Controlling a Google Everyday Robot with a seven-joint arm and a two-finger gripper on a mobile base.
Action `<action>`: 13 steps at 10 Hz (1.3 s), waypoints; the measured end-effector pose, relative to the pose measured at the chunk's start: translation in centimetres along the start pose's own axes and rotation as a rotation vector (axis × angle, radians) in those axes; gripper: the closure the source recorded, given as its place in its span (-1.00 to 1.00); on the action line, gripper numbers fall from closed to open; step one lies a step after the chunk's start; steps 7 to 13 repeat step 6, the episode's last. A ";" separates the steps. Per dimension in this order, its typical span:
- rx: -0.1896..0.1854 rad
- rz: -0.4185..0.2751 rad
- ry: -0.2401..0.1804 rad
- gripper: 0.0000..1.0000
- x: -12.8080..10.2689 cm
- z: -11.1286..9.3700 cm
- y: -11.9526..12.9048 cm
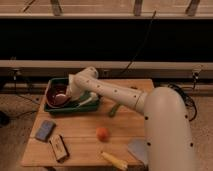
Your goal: Stack bowls into tray
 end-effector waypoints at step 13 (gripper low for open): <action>0.001 0.001 0.002 -0.60 0.1 -0.1 0.0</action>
